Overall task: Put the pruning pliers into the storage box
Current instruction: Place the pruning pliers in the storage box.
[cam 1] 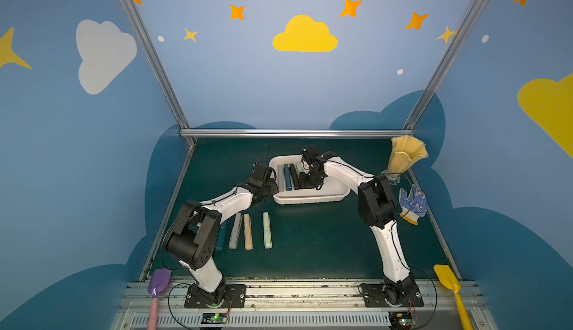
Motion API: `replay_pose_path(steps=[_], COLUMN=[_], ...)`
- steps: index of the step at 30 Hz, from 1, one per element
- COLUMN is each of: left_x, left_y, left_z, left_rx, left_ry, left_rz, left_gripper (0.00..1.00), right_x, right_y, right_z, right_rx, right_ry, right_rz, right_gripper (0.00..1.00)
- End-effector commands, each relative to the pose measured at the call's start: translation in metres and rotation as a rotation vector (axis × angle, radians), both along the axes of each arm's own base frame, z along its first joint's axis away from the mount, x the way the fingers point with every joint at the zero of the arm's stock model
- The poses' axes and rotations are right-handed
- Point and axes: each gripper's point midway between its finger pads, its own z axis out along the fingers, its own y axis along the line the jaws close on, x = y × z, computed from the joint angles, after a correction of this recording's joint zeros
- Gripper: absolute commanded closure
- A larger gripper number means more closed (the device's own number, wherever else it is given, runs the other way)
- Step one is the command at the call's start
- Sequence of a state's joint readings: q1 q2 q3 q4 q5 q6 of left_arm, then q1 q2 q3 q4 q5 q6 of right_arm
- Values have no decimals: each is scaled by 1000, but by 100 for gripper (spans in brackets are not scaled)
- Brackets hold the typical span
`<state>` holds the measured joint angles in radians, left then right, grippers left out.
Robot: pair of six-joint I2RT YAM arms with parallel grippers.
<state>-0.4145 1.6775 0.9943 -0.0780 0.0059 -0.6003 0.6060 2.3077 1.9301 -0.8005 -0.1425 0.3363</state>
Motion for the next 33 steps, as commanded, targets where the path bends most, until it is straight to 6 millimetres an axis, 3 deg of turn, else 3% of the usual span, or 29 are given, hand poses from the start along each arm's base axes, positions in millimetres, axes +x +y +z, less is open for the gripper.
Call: replay_pose_path(steps=[1, 11, 17, 23, 27, 33], left_x=[6, 7, 8, 9, 9, 9], left_y=[4, 3, 3, 2, 1, 2], left_z=[12, 11, 10, 10, 10, 11], left_rx=[-1, -4, -3, -4, -5, -1], left_ry=[-46, -44, -45, -44, -44, -46], left_rz=[23, 22, 21, 18, 18, 17], left_gripper=[89, 89, 89, 89, 89, 89], right_x=[3, 2, 1, 1, 10, 23], right_y=[6, 4, 3, -11, -32, -54], right_z=[17, 39, 61, 81, 76, 51], right_rx=[19, 35, 78, 51, 16, -63], right_ry=[-28, -52, -63, -103, -111, -104], right_rz=[3, 10, 21, 32, 6, -3], right_gripper=[68, 63, 60, 59, 64, 67])
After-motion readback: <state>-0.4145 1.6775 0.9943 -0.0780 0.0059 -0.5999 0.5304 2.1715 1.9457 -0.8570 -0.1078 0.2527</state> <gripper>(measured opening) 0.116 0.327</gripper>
